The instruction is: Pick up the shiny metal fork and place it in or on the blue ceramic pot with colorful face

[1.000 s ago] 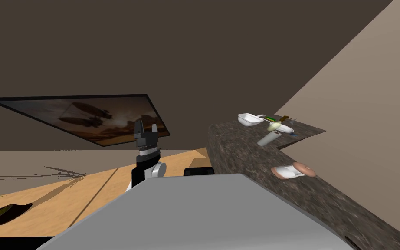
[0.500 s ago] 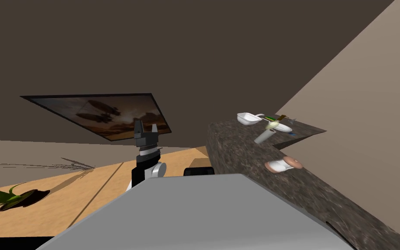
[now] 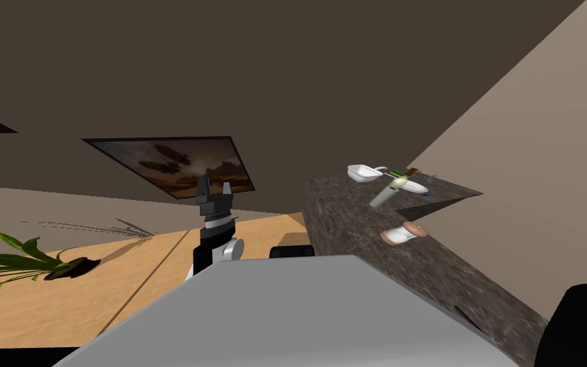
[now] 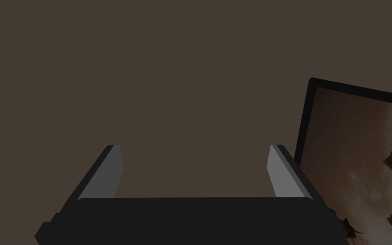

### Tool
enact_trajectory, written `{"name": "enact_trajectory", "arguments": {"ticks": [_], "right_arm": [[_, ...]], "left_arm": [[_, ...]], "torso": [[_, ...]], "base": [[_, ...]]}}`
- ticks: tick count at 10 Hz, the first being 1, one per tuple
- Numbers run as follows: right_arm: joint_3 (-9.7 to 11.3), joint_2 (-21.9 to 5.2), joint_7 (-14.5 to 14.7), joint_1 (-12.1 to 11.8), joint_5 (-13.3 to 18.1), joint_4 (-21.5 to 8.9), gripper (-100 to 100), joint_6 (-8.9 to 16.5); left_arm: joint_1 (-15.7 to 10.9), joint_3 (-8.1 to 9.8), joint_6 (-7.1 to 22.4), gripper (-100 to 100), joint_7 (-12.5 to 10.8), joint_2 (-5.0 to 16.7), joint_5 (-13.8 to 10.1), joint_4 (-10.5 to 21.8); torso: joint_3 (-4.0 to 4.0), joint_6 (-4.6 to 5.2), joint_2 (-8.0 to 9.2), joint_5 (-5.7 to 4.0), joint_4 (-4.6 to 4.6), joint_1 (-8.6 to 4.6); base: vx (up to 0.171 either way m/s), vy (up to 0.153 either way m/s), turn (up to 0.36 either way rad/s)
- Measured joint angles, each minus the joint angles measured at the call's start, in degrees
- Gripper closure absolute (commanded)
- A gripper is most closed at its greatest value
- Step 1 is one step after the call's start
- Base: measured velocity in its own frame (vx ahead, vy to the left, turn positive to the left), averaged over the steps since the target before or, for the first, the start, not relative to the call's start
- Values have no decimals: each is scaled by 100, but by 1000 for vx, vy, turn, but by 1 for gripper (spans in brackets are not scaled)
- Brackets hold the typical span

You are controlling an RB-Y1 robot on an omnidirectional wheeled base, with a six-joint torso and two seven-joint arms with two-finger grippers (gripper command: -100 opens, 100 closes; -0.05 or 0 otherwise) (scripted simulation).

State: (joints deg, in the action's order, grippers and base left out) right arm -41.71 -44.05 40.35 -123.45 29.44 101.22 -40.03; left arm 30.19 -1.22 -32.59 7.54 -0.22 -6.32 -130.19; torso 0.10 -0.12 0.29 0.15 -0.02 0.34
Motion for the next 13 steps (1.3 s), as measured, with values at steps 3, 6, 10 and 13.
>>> {"name": "enact_trajectory", "arguments": {"ticks": [3, 6, 10, 13], "right_arm": [[-117, 29, 64, -487, 62, -51, 100, -211], [-150, 28, 40, -704, 78, 20, -100, -195], [-150, 28, 41, -702, 78, 19, -100, -195], [-227, 53, 35, -725, 82, 6, -100, -268]], "left_arm": [[1, 0, 0, 0, 0, 0, 0, 0], [1, 0, 0, 0, 0, 0, 0, 0], [1, 0, 0, 0, 0, 0, 0, 0], [2, 0, 0, 0, 0, 0, 0, 0]], "torso": [[-12, 1, -19, 1, -7, 5], [-27, -4, -45, 0, -12, 11], [-32, -4, -52, 0, -14, 11], [-32, -2, -53, 0, -14, 7]], "base": [[-45, -19, 16], [-6, -1, 2], [0, 0, 0], [4, -13, -51]]}}
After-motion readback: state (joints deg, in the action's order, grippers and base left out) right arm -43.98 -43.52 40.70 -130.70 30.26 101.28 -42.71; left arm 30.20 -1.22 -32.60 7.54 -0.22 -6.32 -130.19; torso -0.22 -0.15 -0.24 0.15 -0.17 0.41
